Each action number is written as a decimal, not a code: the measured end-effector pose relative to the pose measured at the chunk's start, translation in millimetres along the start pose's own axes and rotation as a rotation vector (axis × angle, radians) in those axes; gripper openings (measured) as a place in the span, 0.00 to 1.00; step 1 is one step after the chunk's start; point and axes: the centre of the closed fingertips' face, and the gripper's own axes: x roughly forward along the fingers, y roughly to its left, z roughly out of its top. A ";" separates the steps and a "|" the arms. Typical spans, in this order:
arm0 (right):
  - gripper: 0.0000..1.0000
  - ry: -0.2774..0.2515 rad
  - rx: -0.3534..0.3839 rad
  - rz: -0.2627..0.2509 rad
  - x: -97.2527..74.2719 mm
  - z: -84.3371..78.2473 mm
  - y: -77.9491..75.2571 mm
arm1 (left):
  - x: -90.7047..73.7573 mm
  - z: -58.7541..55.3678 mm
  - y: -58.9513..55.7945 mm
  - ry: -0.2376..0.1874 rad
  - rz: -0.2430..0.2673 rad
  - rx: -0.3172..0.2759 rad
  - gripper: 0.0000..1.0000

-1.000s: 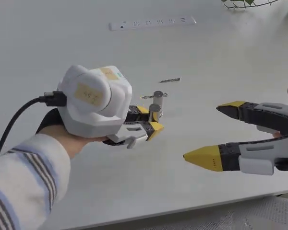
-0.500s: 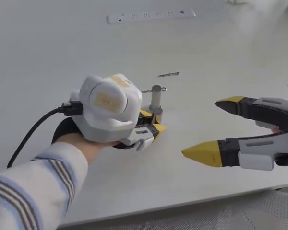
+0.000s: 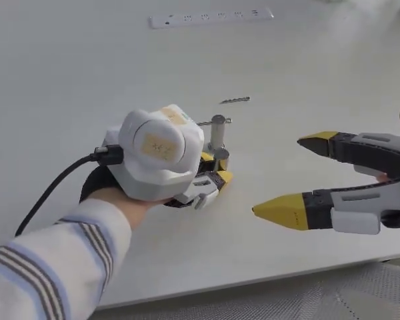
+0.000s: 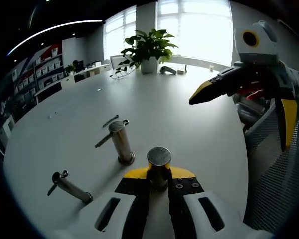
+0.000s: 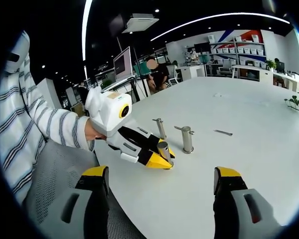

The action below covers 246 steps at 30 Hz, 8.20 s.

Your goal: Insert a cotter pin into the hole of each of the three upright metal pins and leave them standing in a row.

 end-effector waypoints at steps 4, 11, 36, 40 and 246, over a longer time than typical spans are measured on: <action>0.85 0.003 -0.001 0.004 0.5 -1.1 0.2 | -0.2 0.5 0.3 -0.014 0.000 0.004 0.10; 0.85 0.005 -0.004 0.002 0.9 -1.1 -0.7 | -0.4 1.3 1.5 -0.026 0.000 -0.009 0.10; 0.85 0.032 -0.016 -0.011 -1.8 -3.6 -4.0 | -56.6 18.2 -24.9 -0.142 -0.231 0.032 0.68; 0.85 0.043 -0.024 -0.013 -4.0 -3.9 -5.3 | -63.2 10.4 -24.8 -0.114 -0.227 0.037 0.77; 0.00 0.234 -1.105 -0.054 55.2 78.0 0.6 | -88.7 82.4 31.6 -0.332 -0.048 -0.394 0.39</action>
